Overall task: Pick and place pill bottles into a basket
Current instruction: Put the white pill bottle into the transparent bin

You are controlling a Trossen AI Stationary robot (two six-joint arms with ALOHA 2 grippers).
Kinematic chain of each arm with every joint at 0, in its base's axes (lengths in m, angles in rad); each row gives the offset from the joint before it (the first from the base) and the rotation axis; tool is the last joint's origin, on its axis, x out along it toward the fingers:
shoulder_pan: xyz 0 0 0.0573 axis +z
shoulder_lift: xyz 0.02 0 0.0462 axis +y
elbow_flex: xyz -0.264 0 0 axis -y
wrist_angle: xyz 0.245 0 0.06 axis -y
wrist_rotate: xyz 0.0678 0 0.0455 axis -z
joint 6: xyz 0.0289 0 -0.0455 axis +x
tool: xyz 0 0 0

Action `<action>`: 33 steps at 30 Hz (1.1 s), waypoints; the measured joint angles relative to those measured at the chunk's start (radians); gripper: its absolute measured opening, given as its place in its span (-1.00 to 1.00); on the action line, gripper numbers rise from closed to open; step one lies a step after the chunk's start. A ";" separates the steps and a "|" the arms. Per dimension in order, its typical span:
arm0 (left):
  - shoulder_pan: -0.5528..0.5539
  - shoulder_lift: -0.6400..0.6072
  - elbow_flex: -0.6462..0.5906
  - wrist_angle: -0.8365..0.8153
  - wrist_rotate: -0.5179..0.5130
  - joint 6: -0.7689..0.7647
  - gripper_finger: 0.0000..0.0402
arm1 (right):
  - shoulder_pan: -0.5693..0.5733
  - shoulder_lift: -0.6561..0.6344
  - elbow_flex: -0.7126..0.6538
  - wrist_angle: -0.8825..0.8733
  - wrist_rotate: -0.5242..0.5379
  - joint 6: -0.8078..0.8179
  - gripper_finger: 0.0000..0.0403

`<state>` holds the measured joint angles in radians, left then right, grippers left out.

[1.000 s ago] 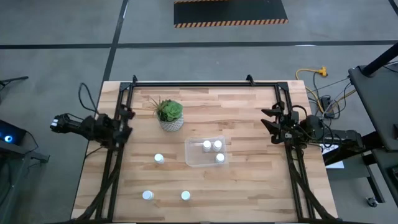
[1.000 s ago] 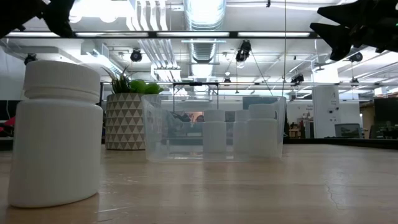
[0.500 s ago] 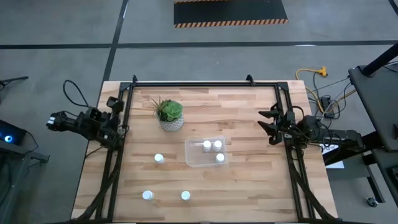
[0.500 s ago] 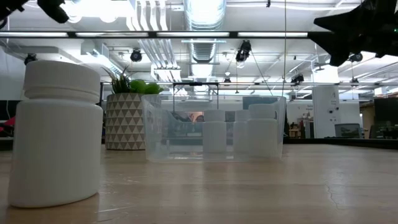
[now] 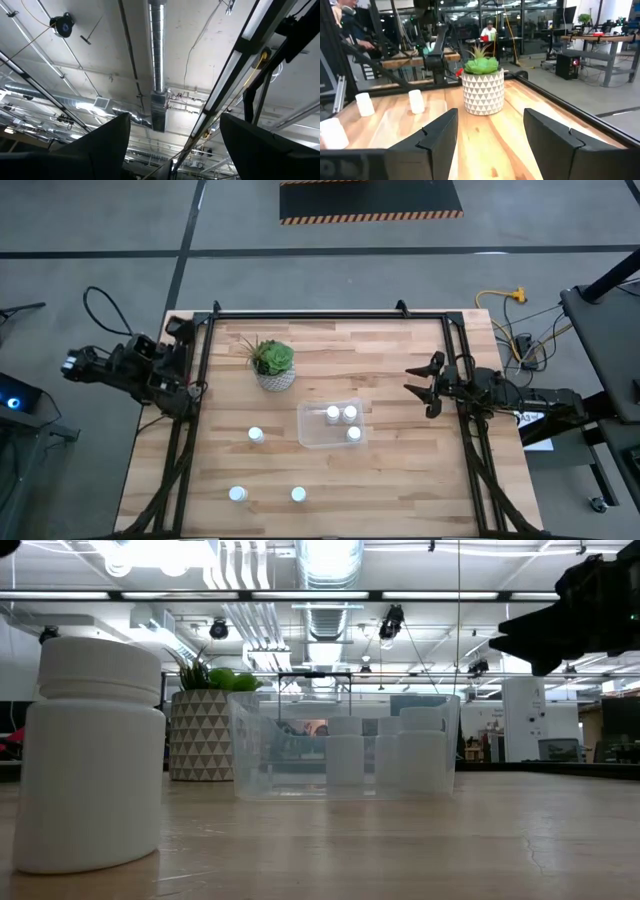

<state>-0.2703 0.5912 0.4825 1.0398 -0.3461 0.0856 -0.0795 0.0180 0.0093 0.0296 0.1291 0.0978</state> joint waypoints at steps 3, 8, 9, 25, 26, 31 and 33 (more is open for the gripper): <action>0.000 0.059 0.074 0.000 -0.003 0.000 0.44 | 0.000 0.013 0.000 0.000 0.000 -0.001 0.07; 0.000 0.142 0.185 0.004 -0.003 0.000 0.44 | 0.000 0.031 0.000 -0.001 -0.001 -0.004 0.07; 0.000 0.168 0.208 0.008 -0.003 -0.001 0.44 | 0.000 0.034 0.000 -0.001 -0.001 -0.003 0.07; -0.001 0.504 0.617 -0.006 0.113 -0.069 0.44 | 0.000 0.037 0.000 0.001 0.000 -0.001 0.07; 0.000 0.514 0.639 -0.044 0.117 -0.100 0.44 | 0.000 0.037 0.000 0.001 0.000 -0.001 0.07; -0.002 0.518 0.781 -0.510 0.139 -0.162 0.44 | 0.000 0.037 0.000 0.001 0.000 -0.001 0.07; -0.010 0.522 0.858 -0.716 0.143 -0.184 0.44 | 0.000 0.037 0.000 0.001 0.000 -0.001 0.07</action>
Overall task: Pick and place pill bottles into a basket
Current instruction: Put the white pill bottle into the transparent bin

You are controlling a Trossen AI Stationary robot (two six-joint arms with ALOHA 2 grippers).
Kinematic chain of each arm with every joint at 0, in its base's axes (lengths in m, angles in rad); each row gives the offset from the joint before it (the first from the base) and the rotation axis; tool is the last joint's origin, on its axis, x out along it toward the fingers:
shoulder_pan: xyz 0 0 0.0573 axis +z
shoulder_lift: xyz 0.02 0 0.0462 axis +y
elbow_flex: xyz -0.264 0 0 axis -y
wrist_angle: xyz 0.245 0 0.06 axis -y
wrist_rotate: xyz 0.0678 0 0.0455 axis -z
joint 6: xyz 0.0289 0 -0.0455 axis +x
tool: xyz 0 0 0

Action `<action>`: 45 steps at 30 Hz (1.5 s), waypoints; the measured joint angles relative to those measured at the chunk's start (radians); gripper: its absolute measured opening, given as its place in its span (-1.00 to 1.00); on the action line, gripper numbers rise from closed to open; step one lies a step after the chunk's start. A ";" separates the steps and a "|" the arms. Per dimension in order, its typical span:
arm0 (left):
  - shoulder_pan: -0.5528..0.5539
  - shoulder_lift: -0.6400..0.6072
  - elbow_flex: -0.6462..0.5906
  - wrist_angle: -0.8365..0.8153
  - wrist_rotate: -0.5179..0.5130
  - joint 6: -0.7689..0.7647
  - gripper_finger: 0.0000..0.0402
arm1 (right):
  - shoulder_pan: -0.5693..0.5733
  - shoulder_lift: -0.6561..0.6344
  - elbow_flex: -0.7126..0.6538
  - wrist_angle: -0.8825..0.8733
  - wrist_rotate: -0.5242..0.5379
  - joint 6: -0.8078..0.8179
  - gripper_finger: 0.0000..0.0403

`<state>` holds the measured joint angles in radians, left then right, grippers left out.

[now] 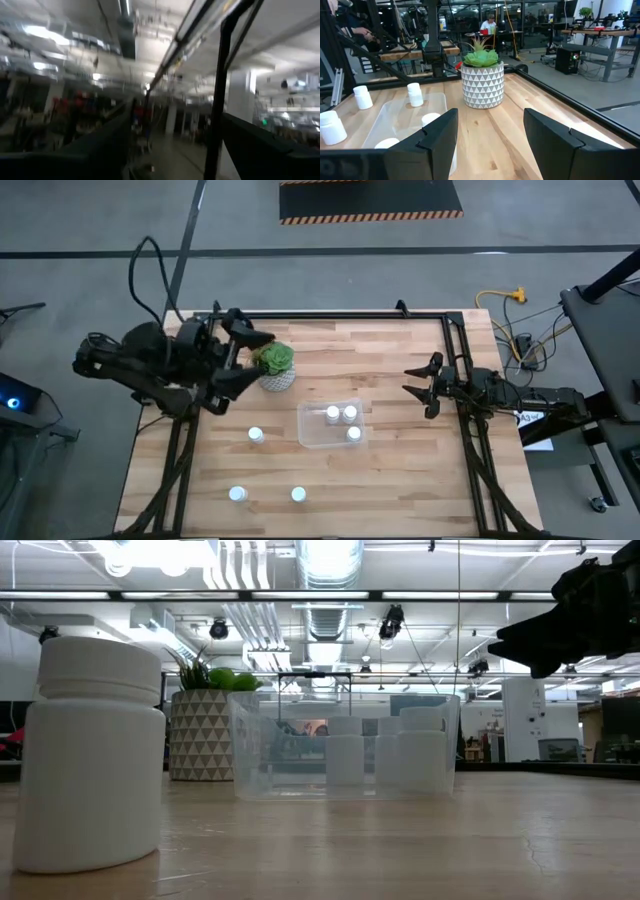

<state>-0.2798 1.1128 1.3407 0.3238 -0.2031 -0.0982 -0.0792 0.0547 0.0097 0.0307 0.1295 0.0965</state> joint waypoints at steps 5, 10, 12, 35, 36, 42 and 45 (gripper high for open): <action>-0.021 0.036 0.165 -0.333 0.032 -0.065 0.44 | 0.000 0.000 0.000 0.000 0.000 0.000 0.07; -0.059 0.054 0.282 -0.582 0.078 -0.128 0.44 | 0.000 0.000 0.000 0.000 0.000 0.000 0.07; -0.074 0.060 0.320 -0.684 0.083 -0.207 0.44 | 0.000 0.000 0.000 0.000 0.000 0.000 0.07; -0.349 0.275 0.350 -1.406 0.747 -1.691 0.44 | 0.000 0.000 0.000 0.001 0.001 0.000 0.07; -0.368 0.284 0.350 -1.420 0.750 -1.719 0.44 | 0.000 0.000 0.000 0.001 0.001 0.000 0.07; -0.416 0.336 0.350 -1.608 0.582 -1.930 0.44 | 0.000 0.000 0.000 0.002 0.001 0.000 0.07; -0.437 0.358 0.349 -1.658 0.448 -1.995 0.44 | 0.000 0.000 0.000 0.002 0.001 0.000 0.07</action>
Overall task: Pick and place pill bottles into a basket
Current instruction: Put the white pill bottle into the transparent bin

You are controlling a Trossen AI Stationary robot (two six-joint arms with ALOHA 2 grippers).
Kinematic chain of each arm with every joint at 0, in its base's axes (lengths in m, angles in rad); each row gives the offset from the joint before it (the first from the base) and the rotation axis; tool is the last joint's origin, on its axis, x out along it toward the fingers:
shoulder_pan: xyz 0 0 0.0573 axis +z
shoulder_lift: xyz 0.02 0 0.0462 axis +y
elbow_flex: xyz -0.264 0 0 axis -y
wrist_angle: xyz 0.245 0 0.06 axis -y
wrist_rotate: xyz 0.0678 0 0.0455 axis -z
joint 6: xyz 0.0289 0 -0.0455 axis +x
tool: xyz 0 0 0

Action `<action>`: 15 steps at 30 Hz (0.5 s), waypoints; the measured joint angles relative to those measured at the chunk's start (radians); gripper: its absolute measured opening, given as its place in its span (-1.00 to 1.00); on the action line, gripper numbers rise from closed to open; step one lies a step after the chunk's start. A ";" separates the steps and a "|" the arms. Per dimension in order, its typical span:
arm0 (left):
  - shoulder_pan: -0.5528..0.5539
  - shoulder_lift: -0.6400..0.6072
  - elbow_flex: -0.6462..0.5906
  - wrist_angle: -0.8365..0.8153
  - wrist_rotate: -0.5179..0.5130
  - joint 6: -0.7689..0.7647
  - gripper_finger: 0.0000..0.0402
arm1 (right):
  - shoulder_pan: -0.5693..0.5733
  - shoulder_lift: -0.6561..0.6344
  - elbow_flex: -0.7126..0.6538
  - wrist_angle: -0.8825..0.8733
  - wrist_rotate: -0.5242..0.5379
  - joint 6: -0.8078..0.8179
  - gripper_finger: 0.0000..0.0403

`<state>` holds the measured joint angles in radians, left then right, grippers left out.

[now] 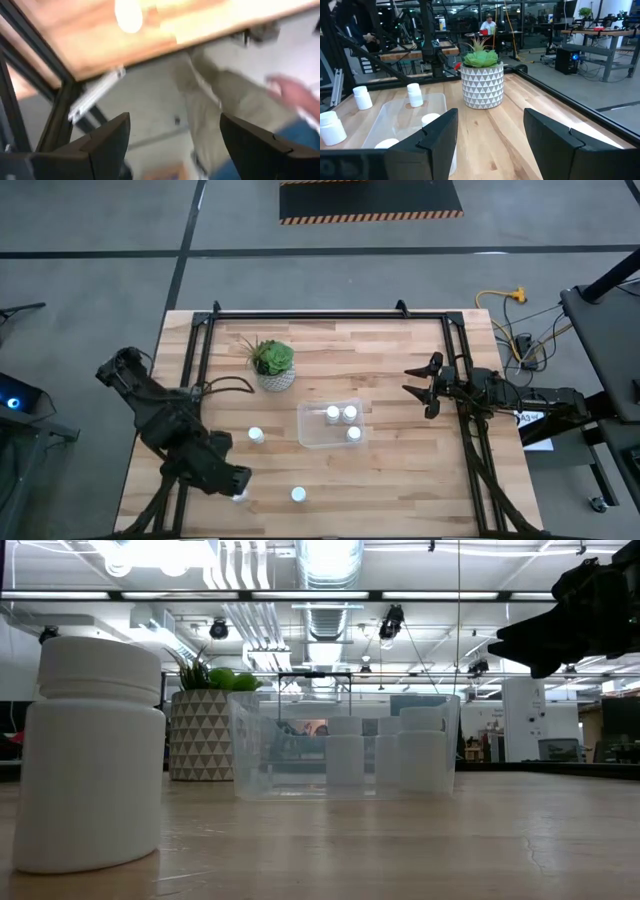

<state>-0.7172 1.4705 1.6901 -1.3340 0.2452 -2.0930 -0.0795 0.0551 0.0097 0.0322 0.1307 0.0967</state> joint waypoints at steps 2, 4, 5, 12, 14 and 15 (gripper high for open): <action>-0.010 0.017 -0.005 -0.019 -0.048 -0.033 0.44 | 0.000 0.000 0.000 0.000 0.000 0.000 0.07; -0.010 0.042 -0.011 -0.029 -0.058 -0.072 0.44 | 0.000 0.000 0.000 0.000 0.000 0.000 0.07; -0.011 0.055 -0.011 -0.033 -0.061 -0.089 0.44 | 0.000 0.000 0.000 0.000 0.000 0.000 0.07; -0.017 0.125 -0.011 -0.056 -0.062 -0.147 0.44 | 0.000 0.000 0.000 0.000 0.000 -0.003 0.07; -0.017 0.141 -0.011 -0.063 -0.064 -0.162 0.44 | 0.000 0.000 0.000 0.001 0.000 -0.002 0.07; -0.016 0.146 -0.011 -0.064 -0.064 -0.169 0.44 | 0.000 0.000 0.000 0.001 0.000 -0.003 0.07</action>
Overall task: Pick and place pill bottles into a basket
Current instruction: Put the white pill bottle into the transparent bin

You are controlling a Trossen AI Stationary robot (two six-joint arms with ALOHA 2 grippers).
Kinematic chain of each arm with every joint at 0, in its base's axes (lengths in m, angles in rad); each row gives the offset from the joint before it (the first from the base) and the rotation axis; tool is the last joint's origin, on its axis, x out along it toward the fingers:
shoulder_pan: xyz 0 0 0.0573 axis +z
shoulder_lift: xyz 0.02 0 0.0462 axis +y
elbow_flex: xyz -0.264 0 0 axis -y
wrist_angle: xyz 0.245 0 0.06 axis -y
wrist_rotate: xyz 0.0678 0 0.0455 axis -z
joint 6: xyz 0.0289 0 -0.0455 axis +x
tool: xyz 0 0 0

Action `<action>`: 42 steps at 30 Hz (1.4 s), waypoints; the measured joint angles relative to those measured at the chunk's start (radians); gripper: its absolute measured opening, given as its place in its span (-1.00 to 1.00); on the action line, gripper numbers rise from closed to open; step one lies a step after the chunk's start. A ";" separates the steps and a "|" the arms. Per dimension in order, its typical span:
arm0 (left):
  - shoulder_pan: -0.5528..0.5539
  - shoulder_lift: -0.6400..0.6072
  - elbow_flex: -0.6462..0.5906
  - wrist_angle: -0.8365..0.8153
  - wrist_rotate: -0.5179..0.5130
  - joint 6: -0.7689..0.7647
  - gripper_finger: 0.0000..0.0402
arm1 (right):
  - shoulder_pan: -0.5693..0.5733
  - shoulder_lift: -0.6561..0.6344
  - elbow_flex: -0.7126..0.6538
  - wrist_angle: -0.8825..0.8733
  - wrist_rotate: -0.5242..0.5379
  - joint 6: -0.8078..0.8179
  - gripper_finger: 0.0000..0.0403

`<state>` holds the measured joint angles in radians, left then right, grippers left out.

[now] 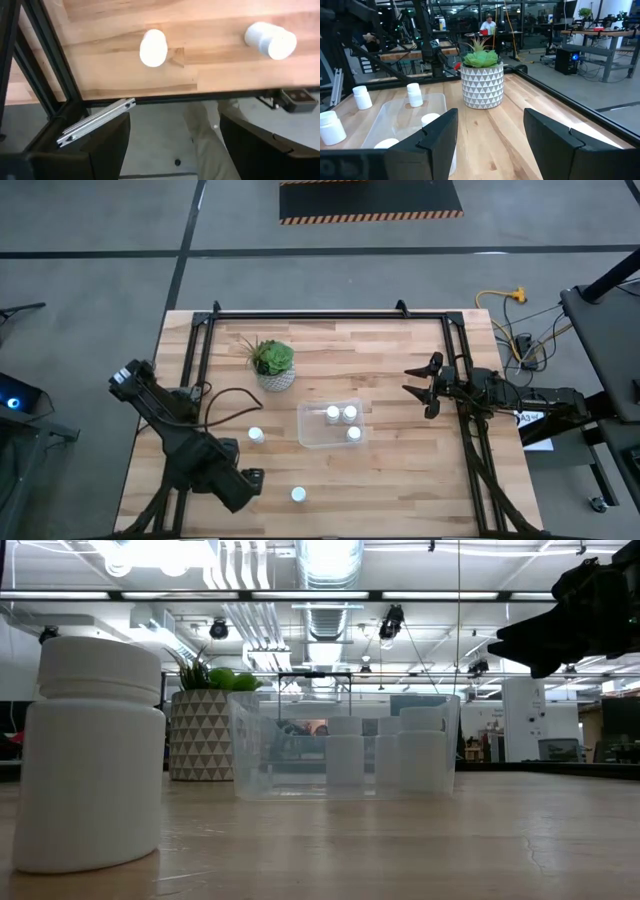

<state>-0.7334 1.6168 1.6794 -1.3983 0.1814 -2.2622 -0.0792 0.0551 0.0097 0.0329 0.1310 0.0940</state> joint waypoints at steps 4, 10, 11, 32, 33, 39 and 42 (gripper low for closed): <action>0.000 0.026 0.003 0.002 -0.002 -0.010 0.44 | 0.000 0.000 0.000 0.000 0.000 0.002 0.07; -0.003 0.065 0.003 0.009 -0.014 -0.010 0.44 | 0.000 0.000 0.000 0.000 0.000 0.002 0.07; -0.006 0.070 0.003 0.011 -0.022 -0.009 0.44 | 0.000 0.000 0.000 0.000 0.000 0.002 0.07; -0.172 0.070 -0.009 -0.042 -0.196 0.018 0.44 | 0.000 0.000 0.000 0.000 0.000 0.003 0.07; -0.179 0.069 -0.019 -0.035 -0.202 0.018 0.44 | 0.000 0.000 0.000 0.000 0.000 0.003 0.07; -0.211 0.028 -0.177 0.116 -0.217 0.018 0.44 | 0.000 0.000 0.000 0.000 0.000 0.003 0.07; -0.213 -0.001 -0.285 0.271 -0.214 0.017 0.44 | 0.000 0.000 0.000 0.000 0.000 0.003 0.07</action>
<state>-0.9460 1.6159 1.3944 -1.1278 -0.0322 -2.2448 -0.0795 0.0551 0.0097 0.0330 0.1310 0.0967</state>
